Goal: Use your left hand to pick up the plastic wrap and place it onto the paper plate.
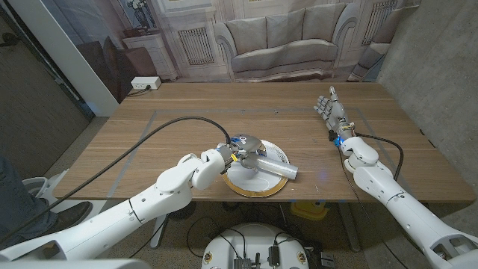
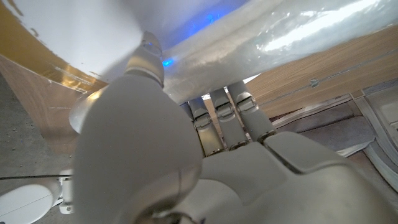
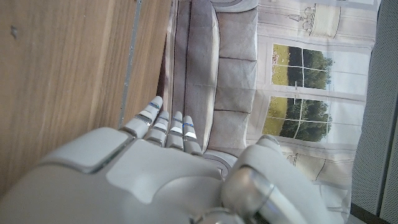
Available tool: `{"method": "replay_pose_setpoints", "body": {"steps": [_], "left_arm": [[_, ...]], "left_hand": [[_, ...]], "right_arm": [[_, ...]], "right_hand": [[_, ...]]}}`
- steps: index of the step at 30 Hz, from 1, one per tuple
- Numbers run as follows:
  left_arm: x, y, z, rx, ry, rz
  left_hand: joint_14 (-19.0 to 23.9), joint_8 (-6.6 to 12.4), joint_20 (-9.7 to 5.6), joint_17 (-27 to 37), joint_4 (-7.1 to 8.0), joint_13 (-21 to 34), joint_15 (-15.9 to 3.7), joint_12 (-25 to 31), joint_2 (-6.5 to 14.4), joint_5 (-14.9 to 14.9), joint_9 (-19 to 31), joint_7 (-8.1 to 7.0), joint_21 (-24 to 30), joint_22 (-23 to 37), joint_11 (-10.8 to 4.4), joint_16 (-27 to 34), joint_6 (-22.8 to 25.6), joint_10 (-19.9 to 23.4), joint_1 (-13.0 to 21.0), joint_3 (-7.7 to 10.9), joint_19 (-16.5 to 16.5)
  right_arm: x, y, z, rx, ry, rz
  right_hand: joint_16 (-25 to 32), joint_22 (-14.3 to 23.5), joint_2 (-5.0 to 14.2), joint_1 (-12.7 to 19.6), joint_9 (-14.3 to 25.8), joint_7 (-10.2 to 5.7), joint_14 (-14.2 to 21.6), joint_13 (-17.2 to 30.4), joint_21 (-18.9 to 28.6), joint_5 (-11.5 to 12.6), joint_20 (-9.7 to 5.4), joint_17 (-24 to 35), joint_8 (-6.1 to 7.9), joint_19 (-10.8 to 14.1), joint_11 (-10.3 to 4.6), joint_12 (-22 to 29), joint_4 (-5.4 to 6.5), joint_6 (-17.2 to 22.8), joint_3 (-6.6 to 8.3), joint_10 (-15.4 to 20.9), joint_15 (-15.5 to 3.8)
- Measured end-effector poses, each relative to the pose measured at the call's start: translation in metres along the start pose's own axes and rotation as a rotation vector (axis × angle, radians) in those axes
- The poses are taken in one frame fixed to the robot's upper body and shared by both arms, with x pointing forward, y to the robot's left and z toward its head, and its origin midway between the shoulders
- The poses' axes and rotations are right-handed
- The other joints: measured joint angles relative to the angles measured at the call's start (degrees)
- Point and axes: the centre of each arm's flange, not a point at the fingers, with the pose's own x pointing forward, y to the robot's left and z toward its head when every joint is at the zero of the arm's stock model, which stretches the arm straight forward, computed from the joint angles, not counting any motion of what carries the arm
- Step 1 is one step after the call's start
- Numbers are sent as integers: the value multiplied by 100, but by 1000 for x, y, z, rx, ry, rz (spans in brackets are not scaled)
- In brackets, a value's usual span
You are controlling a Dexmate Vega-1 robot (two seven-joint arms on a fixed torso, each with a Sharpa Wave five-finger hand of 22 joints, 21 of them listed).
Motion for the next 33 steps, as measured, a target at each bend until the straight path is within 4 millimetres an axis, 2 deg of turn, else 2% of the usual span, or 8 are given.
{"method": "replay_pose_setpoints", "body": {"steps": [5,11,16,17,18,23,25,33], "left_arm": [[1,0,0,1,4,-9],[2,0,-1,7,7,-19],[2,0,-1,12,10,-26],[2,0,-1,13,11,-28],[2,0,-1,14,11,-28],[3,0,-1,19,13,-35],[3,1,-1,23,13,-38],[3,1,-1,30,20,-54]], "left_hand": [[-61,-3,22,-9,1,14,-61,1,-1,0,0,-74,-32,0,11,-23,-53,-176,-1,1,-63],[-163,-127,43,-16,2,-3,-163,-33,36,0,3,-206,-84,0,7,-67,-125,-345,-88,3,-247],[-351,-192,57,-16,4,-48,-148,-54,64,0,3,-287,-128,0,-13,-66,-207,-507,-162,4,-396],[-437,-221,58,-15,29,-66,-122,-54,55,0,3,-307,-168,0,-18,-66,-227,-555,-210,31,-474],[-532,-238,63,-13,150,-78,-95,-54,63,0,1,-319,-202,0,-18,-87,-239,-593,-238,153,-540],[-922,-325,103,-23,312,-156,13,-54,9,0,-1,-401,-347,0,-7,-110,-322,-835,-292,283,-885],[-1075,-370,114,-55,326,-186,48,-54,5,0,0,-448,-417,0,-12,-110,-378,-958,-342,285,-1021],[-1464,-525,150,-112,381,-241,99,-78,-1,1,6,-449,-601,0,6,-110,-727,-1352,-475,270,-1380]], "right_arm": [[0,0,0,0,0,0],[0,0,0,1,0,0],[1,0,0,3,-1,0],[1,0,0,4,-1,0],[1,1,0,4,-1,0],[2,1,-1,6,-1,1],[2,1,-1,7,-3,1],[2,2,-1,9,-3,1]], "right_hand": [[0,0,0,0,0,0,0,0,0,0,21,0,0,21,0,0,-1,0,-2,0,0],[0,0,0,0,0,0,2,0,0,0,21,0,0,21,0,0,-25,0,-24,0,2],[0,0,0,0,0,0,21,0,0,0,21,0,0,21,0,0,-24,0,-24,0,21],[0,0,0,0,0,0,21,0,0,0,21,0,0,21,0,0,-24,0,-25,0,21],[0,0,0,0,0,0,21,0,0,0,21,0,0,21,0,0,-25,0,-24,0,21],[0,0,0,0,0,0,21,0,0,0,21,0,0,21,0,0,-24,0,-24,0,21],[0,0,0,0,0,0,21,0,0,0,21,0,0,21,0,0,-24,0,-24,0,21],[0,0,23,23,0,0,21,0,0,0,21,0,0,21,22,0,-24,0,-24,22,21]]}}
